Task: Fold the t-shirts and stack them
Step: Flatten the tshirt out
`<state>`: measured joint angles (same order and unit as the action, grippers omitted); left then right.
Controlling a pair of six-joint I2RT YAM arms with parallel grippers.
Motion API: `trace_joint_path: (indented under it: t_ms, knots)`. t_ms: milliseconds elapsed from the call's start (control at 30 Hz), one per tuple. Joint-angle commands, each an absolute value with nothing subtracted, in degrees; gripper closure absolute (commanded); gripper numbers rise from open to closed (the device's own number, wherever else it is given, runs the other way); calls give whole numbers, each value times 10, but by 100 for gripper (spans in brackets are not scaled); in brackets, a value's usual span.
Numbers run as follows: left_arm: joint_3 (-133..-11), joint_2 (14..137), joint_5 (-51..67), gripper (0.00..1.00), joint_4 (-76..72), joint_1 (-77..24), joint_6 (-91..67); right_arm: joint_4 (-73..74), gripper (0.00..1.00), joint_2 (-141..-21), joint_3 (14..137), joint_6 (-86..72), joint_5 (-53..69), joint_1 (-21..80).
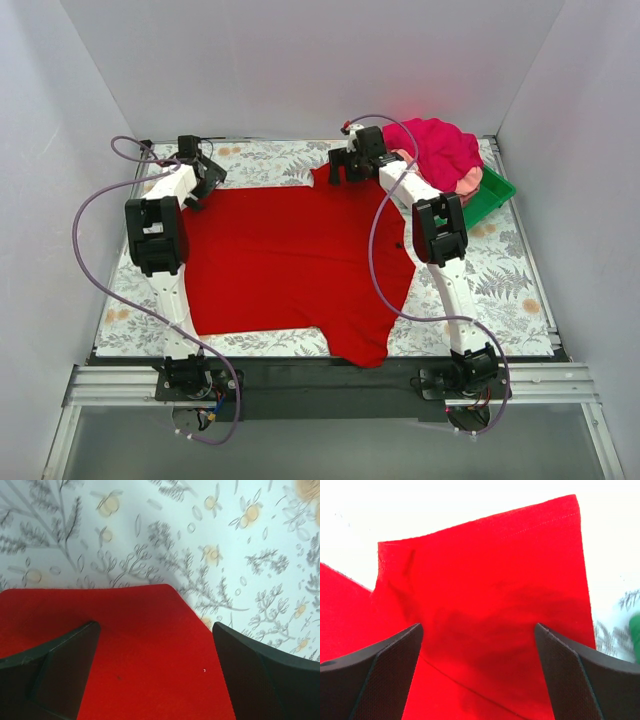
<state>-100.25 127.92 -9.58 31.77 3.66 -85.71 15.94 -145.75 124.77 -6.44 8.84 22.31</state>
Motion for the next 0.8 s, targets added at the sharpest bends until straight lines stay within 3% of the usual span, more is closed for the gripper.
trace_joint_path:
  t_ms: [0,433,633,767]
  knots:
    - [-1027,1331,-89,4,336,46,-839,194,2,-1506,1297,-73,78,222]
    - [-1171,1397,-87,3,366,51,-805,92,2,-1528,1360,-65,155,206]
    - [-1245,1347,-98,3,426,51,-823,86,2,-1433,1343,-32,150,220]
    - [-1200,1235,-120,3,485,51,-845,97,2,-1303,1259,-3,150,237]
